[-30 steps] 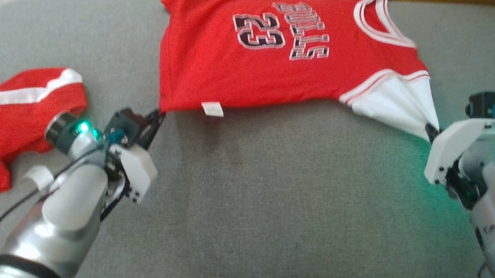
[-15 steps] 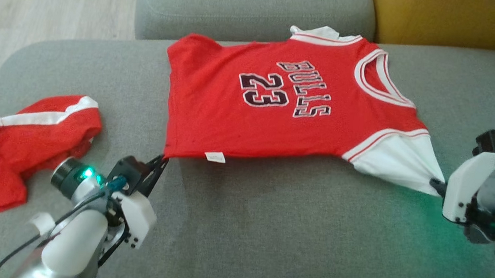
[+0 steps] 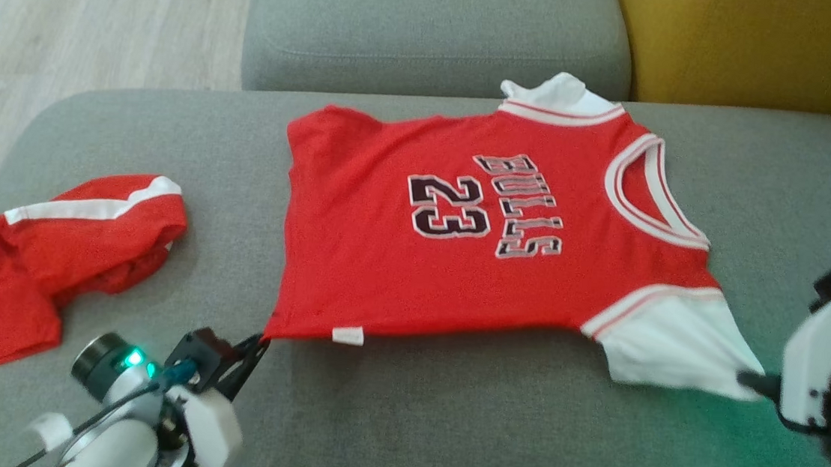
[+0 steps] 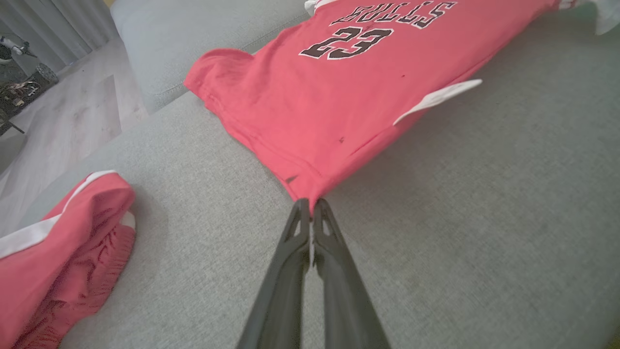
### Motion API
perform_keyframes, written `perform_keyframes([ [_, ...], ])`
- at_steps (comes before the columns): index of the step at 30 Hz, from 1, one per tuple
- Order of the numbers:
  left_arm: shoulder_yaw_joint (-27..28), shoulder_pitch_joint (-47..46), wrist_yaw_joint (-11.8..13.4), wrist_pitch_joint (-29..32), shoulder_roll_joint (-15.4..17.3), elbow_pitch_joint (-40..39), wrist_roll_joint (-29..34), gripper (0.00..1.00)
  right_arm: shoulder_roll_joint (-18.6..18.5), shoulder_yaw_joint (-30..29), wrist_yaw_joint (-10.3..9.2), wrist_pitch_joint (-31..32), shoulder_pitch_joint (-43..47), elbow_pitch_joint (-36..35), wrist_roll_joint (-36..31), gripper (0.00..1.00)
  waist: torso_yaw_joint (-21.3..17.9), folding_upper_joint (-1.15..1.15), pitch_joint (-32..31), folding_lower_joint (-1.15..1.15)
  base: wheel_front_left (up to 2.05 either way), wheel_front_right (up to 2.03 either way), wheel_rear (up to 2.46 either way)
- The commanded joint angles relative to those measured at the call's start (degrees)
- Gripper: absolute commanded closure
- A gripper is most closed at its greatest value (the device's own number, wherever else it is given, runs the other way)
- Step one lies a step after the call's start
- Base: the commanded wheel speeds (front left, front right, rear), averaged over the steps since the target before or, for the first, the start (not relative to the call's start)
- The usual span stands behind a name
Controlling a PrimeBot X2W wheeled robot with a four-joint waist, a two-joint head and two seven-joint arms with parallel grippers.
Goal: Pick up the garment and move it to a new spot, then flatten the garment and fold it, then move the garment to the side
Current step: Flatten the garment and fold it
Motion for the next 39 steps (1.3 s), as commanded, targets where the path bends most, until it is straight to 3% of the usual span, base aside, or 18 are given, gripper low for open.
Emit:
perform_keyframes([
  [1,2.2,-1.3,-0.1,0.6,3.2,-2.8,-0.8,1.0,-3.6,-0.6,-0.04,1.6,0.7,-2.3,1.0,1.0,0.3,0.0,-0.5,0.0,0.0,0.0,0.0],
  [15,0.4,8.9,-0.3,10.6,13.0,-22.3,-7.1,1.0,-10.1,-5.3,-0.04,13.8,12.4,-15.6,5.9,1.0,1.1,0.0,-2.1,0.0,0.0,0.0,0.0],
  [19,-0.3,11.6,0.1,14.8,15.6,-30.0,-8.4,1.0,-12.0,-9.2,-0.04,16.6,15.8,-19.9,5.9,1.0,1.3,0.0,-1.9,0.0,0.0,0.0,0.0],
  [24,1.1,10.9,1.9,16.0,16.1,-33.9,-8.8,1.0,-9.2,-14.3,-0.04,14.9,14.6,-22.0,3.3,1.0,1.3,0.0,-1.1,0.0,0.0,0.0,0.0],
  [29,2.3,8.3,1.8,15.3,16.3,-33.2,-9.5,1.0,-6.4,-16.7,-0.04,14.9,10.8,-23.8,-1.0,1.0,1.6,0.0,0.3,0.0,0.0,0.0,0.0],
  [39,1.2,0.5,0.7,15.6,15.4,-30.0,-8.8,1.0,-0.8,-19.9,-0.04,13.8,1.4,-19.1,-6.9,1.0,3.3,0.0,4.2,0.0,0.0,0.0,0.0],
])
